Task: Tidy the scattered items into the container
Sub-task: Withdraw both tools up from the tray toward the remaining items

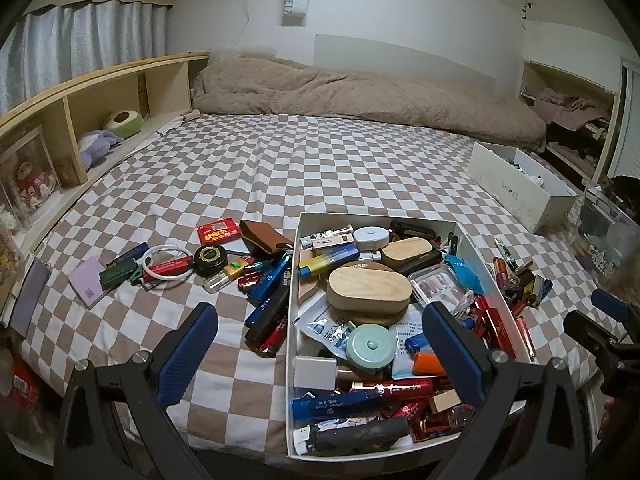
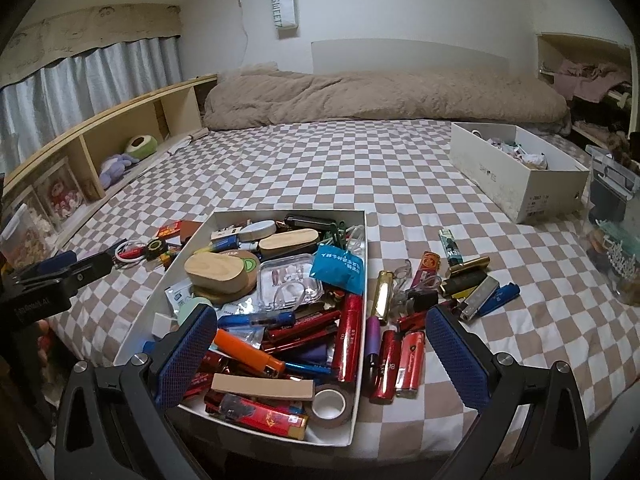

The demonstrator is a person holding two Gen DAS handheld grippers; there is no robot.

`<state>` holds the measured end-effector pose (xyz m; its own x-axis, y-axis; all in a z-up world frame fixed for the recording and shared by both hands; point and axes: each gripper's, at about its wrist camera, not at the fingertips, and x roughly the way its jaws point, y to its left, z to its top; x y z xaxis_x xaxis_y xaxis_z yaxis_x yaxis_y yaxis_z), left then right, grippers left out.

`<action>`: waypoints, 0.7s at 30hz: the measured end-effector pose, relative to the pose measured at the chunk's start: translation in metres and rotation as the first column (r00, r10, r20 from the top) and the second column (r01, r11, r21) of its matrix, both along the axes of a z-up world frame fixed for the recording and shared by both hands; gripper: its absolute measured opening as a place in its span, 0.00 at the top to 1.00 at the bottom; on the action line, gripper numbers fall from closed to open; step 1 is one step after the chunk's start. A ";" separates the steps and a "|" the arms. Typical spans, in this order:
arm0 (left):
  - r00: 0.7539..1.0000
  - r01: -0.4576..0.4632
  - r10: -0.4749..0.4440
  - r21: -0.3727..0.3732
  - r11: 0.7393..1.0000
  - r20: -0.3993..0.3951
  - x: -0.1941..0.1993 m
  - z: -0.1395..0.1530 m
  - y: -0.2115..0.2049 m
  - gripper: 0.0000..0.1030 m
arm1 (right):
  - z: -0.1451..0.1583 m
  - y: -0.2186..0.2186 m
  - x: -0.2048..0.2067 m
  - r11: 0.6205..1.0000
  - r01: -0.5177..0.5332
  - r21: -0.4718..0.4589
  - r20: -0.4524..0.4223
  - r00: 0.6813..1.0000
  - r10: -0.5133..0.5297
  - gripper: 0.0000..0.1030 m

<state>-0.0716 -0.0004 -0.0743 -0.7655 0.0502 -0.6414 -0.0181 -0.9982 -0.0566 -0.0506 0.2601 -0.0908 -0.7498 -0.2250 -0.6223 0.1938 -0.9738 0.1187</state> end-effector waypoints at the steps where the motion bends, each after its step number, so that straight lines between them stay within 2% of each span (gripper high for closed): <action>1: 1.000 -0.002 0.002 0.000 1.000 -0.001 0.001 0.000 -0.001 0.00 | 0.000 0.000 0.000 1.000 -0.002 -0.005 0.001 1.000 0.002 0.00; 7: 1.000 -0.012 0.012 0.001 1.000 0.003 0.007 -0.002 -0.006 0.00 | -0.003 -0.008 0.007 0.999 -0.033 -0.028 0.009 0.999 0.033 0.00; 11: 1.000 -0.025 0.025 0.004 1.000 0.016 0.011 -0.009 -0.011 0.00 | -0.007 -0.007 0.010 0.996 -0.050 -0.076 0.030 0.998 0.052 0.00; 17: 0.995 -0.077 0.075 0.015 0.997 0.069 0.012 -0.028 -0.034 0.00 | -0.016 0.001 0.014 0.992 -0.046 -0.117 0.062 0.997 0.054 0.00; 21: 0.987 -0.120 0.116 0.029 0.992 0.114 0.014 -0.043 -0.056 0.00 | -0.021 0.013 0.013 0.994 -0.014 -0.107 0.076 0.997 0.022 0.00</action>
<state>-0.0578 -0.0568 -0.1172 -0.6908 -0.0122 -0.7229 0.1085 -0.9903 -0.0869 -0.0377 0.2733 -0.1117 -0.6961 -0.3061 -0.6494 0.1973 -0.9513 0.2369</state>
